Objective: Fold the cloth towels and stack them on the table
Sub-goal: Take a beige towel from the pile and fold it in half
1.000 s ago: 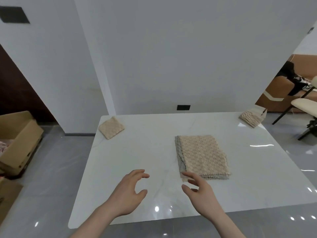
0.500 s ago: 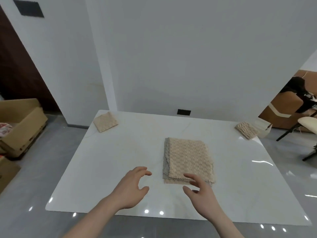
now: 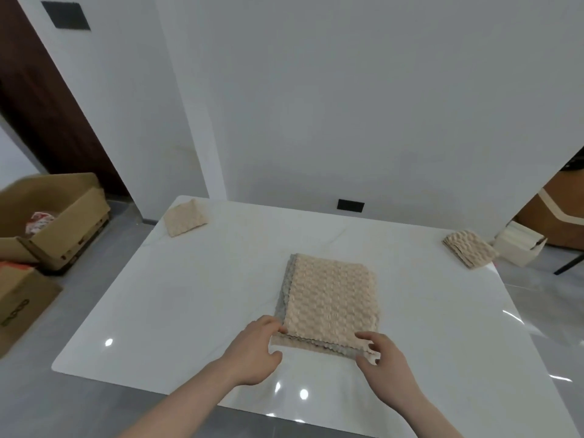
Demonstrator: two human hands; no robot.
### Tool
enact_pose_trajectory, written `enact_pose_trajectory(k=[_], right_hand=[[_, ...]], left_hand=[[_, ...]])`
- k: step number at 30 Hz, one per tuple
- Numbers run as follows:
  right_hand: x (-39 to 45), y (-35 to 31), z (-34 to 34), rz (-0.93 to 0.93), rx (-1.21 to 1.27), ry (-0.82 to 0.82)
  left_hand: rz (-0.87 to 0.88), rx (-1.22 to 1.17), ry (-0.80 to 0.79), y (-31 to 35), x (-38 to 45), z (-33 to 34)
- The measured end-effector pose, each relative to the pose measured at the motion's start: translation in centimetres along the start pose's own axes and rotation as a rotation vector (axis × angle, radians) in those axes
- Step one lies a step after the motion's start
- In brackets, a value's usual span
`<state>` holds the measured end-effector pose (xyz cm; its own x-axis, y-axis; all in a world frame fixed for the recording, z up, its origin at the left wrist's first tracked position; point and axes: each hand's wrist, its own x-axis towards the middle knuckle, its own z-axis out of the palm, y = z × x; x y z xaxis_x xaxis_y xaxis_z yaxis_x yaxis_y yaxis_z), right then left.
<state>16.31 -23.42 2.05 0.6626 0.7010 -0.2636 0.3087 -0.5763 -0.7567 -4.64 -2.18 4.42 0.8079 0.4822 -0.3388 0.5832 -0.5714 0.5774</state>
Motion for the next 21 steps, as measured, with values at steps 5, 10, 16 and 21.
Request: enact_pose_trajectory(k=[5,10,16,21], right_hand=[[4.4,2.4,1.7,-0.005,-0.08,0.029],[9.5,7.9,5.3,-0.065,-0.199,0.016],[11.8,16.1,11.6,-0.275,-0.388,0.36],[12.3,17.0,12.0,-0.357,-0.369,0.452]], left_hand=[[0.06,0.181,0.006,-1.2,5.4,2.3],[0.149,0.206,0.053,-4.8,11.8,7.6],[0.255,0.162,0.419,-10.4,14.3,15.9],[0.349,0.185,0.566,-11.9,15.2,17.3]])
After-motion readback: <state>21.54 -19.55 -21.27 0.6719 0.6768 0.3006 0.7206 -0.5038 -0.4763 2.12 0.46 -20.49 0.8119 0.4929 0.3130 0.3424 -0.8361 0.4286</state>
